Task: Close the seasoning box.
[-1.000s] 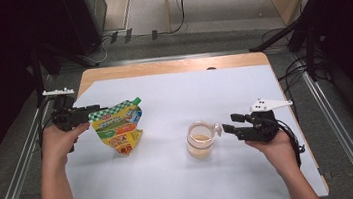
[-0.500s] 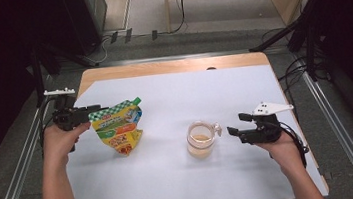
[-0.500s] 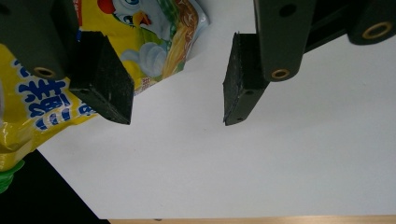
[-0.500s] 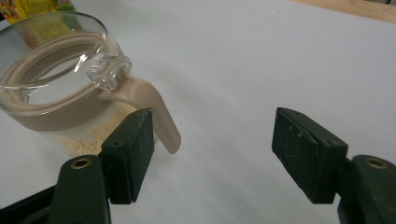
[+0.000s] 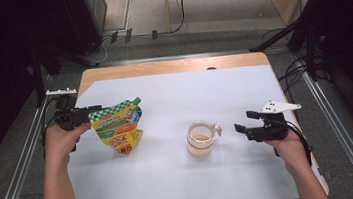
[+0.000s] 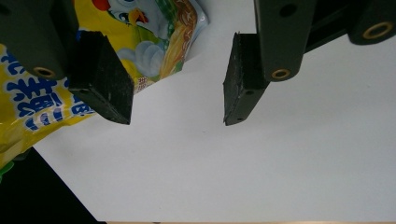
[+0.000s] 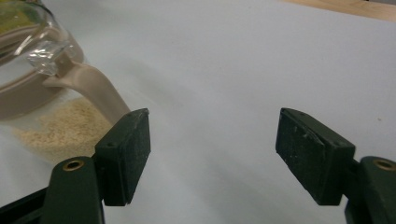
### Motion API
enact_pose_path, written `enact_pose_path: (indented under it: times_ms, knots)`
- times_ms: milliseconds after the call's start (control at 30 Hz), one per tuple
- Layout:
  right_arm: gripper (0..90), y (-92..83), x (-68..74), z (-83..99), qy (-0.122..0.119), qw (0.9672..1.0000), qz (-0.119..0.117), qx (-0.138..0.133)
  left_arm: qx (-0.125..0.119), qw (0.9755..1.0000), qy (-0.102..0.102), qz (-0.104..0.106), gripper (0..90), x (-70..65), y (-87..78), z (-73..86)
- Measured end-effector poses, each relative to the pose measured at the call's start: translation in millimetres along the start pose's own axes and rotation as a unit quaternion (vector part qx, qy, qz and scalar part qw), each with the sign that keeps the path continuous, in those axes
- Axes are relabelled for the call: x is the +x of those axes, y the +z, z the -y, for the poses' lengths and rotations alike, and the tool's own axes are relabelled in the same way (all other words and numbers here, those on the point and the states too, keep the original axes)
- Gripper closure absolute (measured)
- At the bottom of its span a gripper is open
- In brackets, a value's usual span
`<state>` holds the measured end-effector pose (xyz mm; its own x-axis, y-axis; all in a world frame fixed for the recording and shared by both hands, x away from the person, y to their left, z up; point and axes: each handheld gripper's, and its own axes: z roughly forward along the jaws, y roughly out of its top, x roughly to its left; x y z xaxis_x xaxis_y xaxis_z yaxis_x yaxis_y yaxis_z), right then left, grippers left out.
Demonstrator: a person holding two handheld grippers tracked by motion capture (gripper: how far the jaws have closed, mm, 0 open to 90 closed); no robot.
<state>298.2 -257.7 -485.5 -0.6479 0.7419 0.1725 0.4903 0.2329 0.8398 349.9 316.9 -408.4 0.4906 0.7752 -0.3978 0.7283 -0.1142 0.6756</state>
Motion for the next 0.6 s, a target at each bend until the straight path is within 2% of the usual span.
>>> enact_pose_path:
  times_ms: [233,600]
  knots:
    - [27.0,3.0,-8.8,3.4,0.012,0.9996,0.023,0.009,0.004,1.0,0.002,0.001,43.6,-0.5,3.6,0.0]
    - [26.5,9.5,-12.0,6.4,0.018,0.9989,0.031,0.032,0.01,0.9999,0.002,0.001,42.9,-1.4,8.1,0.6]
